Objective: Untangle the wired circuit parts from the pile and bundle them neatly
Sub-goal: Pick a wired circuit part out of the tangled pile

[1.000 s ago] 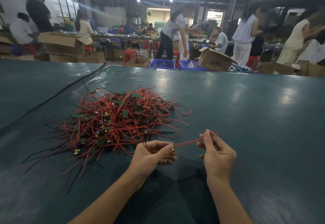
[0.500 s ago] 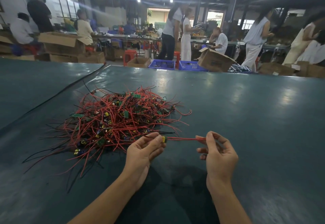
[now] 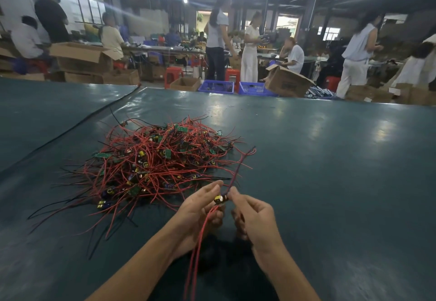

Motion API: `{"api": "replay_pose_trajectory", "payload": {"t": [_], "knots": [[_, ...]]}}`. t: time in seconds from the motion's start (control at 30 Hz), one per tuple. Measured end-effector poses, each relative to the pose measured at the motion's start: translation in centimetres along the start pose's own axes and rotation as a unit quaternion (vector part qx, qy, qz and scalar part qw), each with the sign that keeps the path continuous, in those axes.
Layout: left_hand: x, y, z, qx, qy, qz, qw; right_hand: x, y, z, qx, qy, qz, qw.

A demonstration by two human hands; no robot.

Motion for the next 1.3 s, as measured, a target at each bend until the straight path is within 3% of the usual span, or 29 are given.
{"api": "replay_pose_trajectory", "payload": {"t": [0.07, 0.2, 0.33, 0.4, 0.57, 0.77, 1.17, 1.3], "knots": [[-0.3, 0.3, -0.3, -0.022, -0.01, -0.056, 0.998, 0.0, 0.6, 0.3, 0.016, 0.024, -0.017, 0.999], [-0.6, 0.5, -0.3, -0.03, -0.019, -0.021, 0.999, -0.2, 0.8, 0.2, -0.016, 0.049, -0.087, 0.995], [0.4, 0.8, 0.7, -0.002, -0.014, 0.116, 0.993, -0.4, 0.9, 0.1, -0.097, 0.053, -0.161, 0.981], [1.0, 0.8, 0.9, 0.007, 0.019, 0.08, 0.997, -0.3, 0.9, 0.0, -0.14, 0.048, -0.207, 0.967], [1.5, 1.4, 1.2, 0.023, 0.107, -0.079, 0.991, -0.2, 1.2, 0.7, -0.162, 0.003, -0.101, 0.982], [1.3, 1.4, 1.2, -0.037, 0.151, -0.116, 0.981, -0.1, 2.4, 1.3, -0.132, -0.034, -0.066, 0.988], [1.0, 0.6, 0.9, -0.068, 0.216, -0.233, 0.946, -0.6, 1.8, 0.8, -0.141, 0.011, -0.025, 0.99], [1.0, 0.5, 0.7, -0.067, 0.206, -0.215, 0.952, -0.9, 1.2, 0.0, -0.17, 0.046, -0.045, 0.983]]}}
Point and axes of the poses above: each hand's wrist, its own z-axis away from the middle knuckle, its own y-axis out of the palm, x = y × z, the point moved 2 cm from there along -z, towards the middle knuckle, and after that the axes turned 5 degrees about -y, right-handed, at the moved point
